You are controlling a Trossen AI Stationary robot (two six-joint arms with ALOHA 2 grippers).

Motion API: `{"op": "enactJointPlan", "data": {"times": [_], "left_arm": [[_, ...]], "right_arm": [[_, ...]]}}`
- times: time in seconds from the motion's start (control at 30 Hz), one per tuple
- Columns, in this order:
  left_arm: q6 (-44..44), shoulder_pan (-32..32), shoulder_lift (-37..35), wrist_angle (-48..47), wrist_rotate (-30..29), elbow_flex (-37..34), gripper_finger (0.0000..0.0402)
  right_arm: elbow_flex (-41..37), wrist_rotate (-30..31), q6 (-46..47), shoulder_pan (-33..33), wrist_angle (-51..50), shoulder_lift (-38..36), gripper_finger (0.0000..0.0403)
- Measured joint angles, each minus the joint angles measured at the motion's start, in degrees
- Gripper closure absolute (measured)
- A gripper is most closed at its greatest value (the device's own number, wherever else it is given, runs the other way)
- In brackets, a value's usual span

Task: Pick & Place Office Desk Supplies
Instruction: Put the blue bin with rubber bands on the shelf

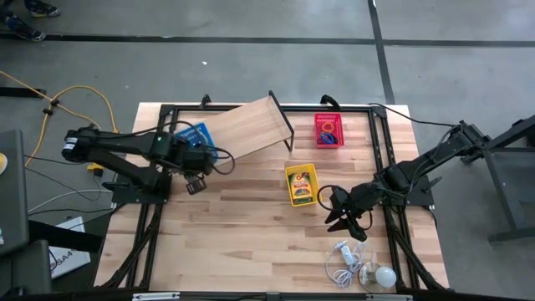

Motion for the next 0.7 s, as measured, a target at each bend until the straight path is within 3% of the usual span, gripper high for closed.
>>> {"op": "enactJointPlan", "data": {"times": [0.7], "left_arm": [[0.0,0.04,-1.73,1.25,1.18,-2.28,0.0399]], "right_arm": [[0.0,0.02,0.0,0.02,0.0,-0.01,0.0284]]}}
